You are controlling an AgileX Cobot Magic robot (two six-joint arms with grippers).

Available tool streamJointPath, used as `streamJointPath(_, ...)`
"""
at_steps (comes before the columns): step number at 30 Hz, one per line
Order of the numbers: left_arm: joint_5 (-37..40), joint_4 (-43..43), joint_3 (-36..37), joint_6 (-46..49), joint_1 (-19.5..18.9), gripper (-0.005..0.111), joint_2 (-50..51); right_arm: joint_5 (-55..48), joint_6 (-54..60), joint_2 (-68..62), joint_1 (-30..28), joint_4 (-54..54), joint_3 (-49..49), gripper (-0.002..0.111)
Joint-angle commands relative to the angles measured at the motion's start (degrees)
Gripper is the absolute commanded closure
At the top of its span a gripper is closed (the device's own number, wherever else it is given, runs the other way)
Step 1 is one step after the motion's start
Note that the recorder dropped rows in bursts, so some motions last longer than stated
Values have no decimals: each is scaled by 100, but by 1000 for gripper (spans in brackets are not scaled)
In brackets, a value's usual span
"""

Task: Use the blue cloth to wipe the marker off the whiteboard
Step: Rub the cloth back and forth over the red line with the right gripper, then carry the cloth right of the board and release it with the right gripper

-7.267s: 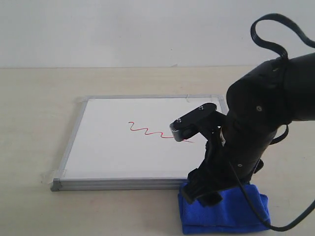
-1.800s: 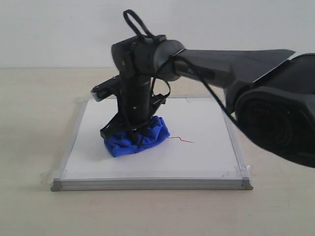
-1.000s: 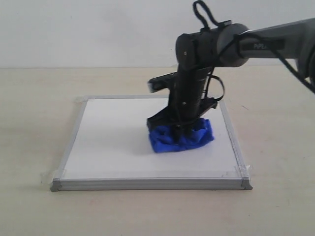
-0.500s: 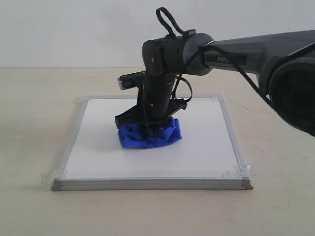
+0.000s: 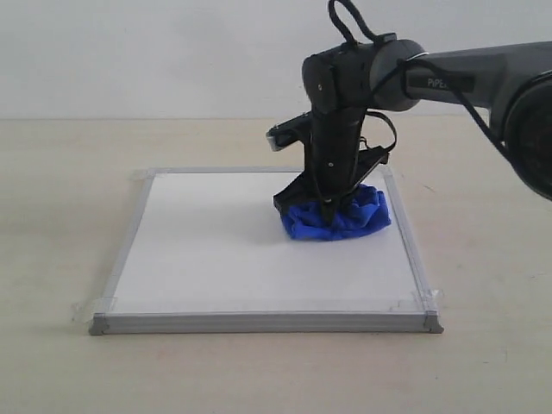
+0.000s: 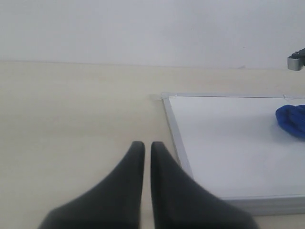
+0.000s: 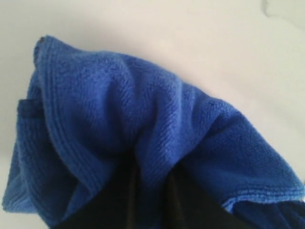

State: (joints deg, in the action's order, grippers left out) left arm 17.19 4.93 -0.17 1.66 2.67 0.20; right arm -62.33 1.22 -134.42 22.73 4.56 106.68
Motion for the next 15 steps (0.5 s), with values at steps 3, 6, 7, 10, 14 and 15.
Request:
streamJointPath(3, -43, -7, 17, 9, -16, 102, -20, 38, 726, -321, 983, -520, -199, 108)
streamJointPath(6, -43, -7, 17, 9, -16, 102, -20, -18, 746, -321, 1163, -456, -199, 108)
streamJointPath(7, -43, -7, 17, 9, -16, 102, -20, -97, 746, -321, 1153, -456, -199, 108)
streamJointPath(10, -43, -7, 17, 9, -16, 102, -20, -587, 432, -298, 801, 153, -199, 108)
streamJointPath(14, -43, -7, 17, 9, -16, 102, -20, -763, 227, 48, -7, 348, -199, 108)
streamJointPath(15, -43, -7, 17, 9, -16, 102, -20, -763, 226, 205, -172, 348, -199, 108)
